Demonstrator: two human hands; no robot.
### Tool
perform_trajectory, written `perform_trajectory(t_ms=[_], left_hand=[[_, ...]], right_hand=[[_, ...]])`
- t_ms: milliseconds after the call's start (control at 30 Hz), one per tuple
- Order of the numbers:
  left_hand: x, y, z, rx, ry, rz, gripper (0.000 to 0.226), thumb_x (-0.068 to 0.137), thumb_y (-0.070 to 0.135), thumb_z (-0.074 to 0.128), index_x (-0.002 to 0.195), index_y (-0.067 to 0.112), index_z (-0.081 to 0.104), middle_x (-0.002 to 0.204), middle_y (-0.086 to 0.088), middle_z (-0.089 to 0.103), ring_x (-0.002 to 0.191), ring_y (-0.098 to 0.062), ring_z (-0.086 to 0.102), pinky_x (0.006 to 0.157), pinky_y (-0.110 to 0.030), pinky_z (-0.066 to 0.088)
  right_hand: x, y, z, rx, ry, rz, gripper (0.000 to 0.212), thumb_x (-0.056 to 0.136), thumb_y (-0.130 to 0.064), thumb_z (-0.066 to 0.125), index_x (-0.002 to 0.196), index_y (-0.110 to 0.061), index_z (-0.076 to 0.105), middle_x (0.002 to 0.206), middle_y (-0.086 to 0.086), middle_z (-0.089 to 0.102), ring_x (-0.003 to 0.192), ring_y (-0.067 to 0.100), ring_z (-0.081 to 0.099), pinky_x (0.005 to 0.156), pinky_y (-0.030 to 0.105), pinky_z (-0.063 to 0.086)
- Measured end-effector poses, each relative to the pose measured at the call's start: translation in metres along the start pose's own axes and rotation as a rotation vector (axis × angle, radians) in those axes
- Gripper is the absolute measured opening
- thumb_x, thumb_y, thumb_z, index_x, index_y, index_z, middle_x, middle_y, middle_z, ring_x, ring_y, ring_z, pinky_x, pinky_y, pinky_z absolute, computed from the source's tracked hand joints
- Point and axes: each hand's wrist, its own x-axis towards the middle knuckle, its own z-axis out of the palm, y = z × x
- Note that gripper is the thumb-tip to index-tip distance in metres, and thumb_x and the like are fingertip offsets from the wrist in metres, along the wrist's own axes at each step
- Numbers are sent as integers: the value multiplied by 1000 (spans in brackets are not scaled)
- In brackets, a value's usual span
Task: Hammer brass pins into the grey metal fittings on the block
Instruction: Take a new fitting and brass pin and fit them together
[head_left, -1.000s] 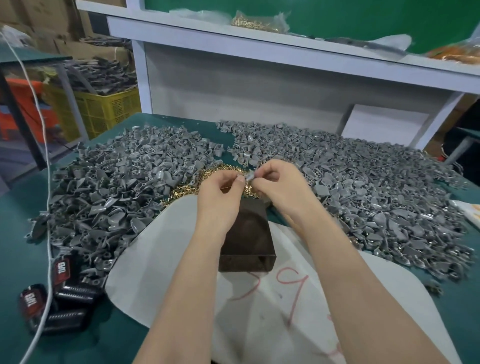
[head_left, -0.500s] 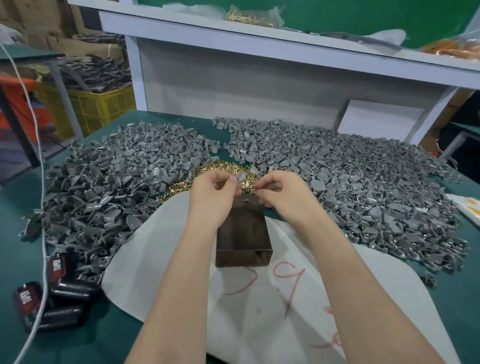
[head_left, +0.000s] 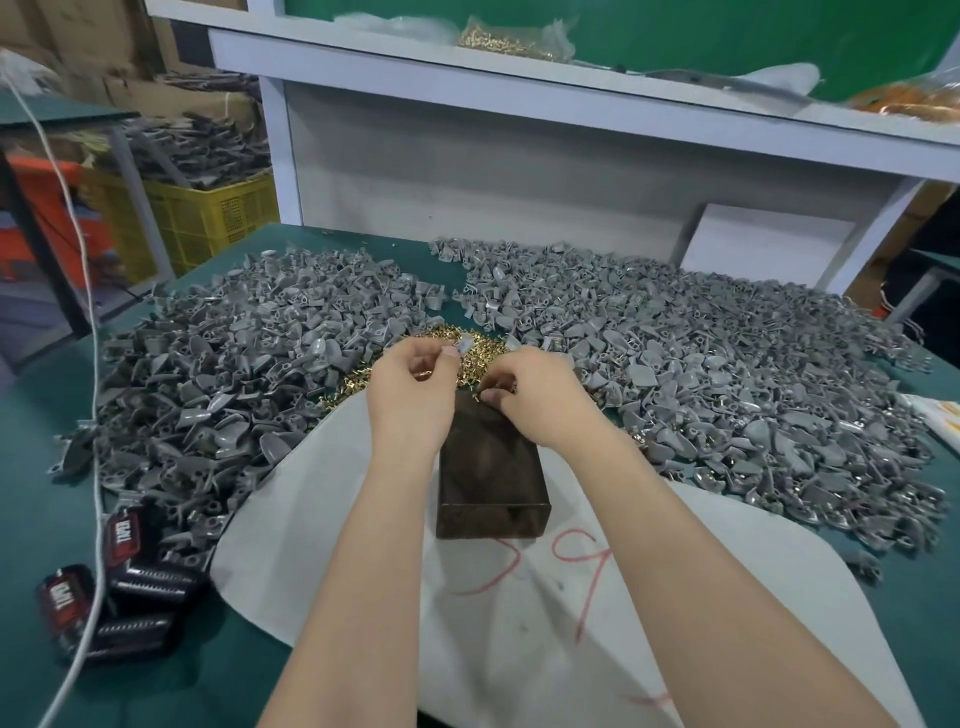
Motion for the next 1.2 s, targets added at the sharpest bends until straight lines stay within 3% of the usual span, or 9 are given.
perform_trajectory(t_ms=[200, 467, 600, 700, 867, 1000, 1100, 1200], left_hand=[[3, -1, -2, -43, 62, -24, 19, 91, 17, 60, 76, 28, 58, 79, 9, 60, 84, -13, 57, 80, -26, 43], [2, -1, -1, 0, 49, -10, 6, 92, 17, 60, 88, 20, 63, 84, 11, 60, 88, -8, 56, 81, -24, 40], [1, -1, -1, 40, 56, -1, 3, 91, 15, 61, 91, 18, 62, 81, 15, 57, 80, 0, 53, 78, -21, 38], [1, -1, 0, 67, 60, 2, 4, 90, 14, 62, 91, 19, 61, 80, 17, 56, 79, 1, 52, 76, -18, 37], [-1, 0, 0, 176, 57, 54, 6, 91, 16, 61, 90, 21, 59, 76, 20, 53, 71, 8, 48, 57, -5, 34], [-1, 1, 1, 204, 31, 48, 7, 91, 17, 61, 90, 23, 58, 77, 21, 53, 72, 6, 49, 58, -9, 33], [-3, 2, 0, 202, 31, 42, 6, 91, 18, 61, 90, 23, 59, 77, 20, 53, 73, 4, 50, 58, -10, 33], [-4, 3, -1, 254, 15, 64, 6, 91, 17, 60, 91, 22, 60, 80, 15, 56, 79, -5, 53, 68, -18, 36]], right_hand=[[-3, -3, -7, 70, -28, -76, 23, 87, -16, 63, 109, -21, 69, 95, -4, 59, 86, 12, 53, 80, 23, 41], [-5, -19, 0, -74, -22, -130, 13, 89, -15, 58, 98, -13, 67, 96, 4, 57, 95, 24, 55, 82, 32, 45], [-10, -20, 4, 23, 18, -132, 11, 89, -20, 60, 96, -15, 68, 90, -2, 51, 90, 22, 56, 82, 35, 47], [-10, -22, 8, 32, 15, -116, 12, 91, -17, 57, 97, -13, 65, 99, 6, 57, 95, 25, 54, 85, 38, 46], [-9, -17, 7, -31, 39, -84, 11, 91, -12, 52, 98, -13, 60, 105, 7, 59, 99, 25, 53, 86, 37, 44], [-9, -14, 6, -68, 14, -78, 13, 91, -12, 53, 101, -13, 62, 106, 7, 58, 98, 24, 53, 89, 38, 45], [-9, -16, 10, -108, 35, -94, 10, 92, -11, 52, 100, -12, 56, 103, 7, 56, 95, 24, 54, 82, 36, 46], [-10, -11, 5, 163, 170, 6, 6, 92, -14, 52, 96, -14, 56, 93, 1, 60, 85, 17, 56, 78, 32, 47]])
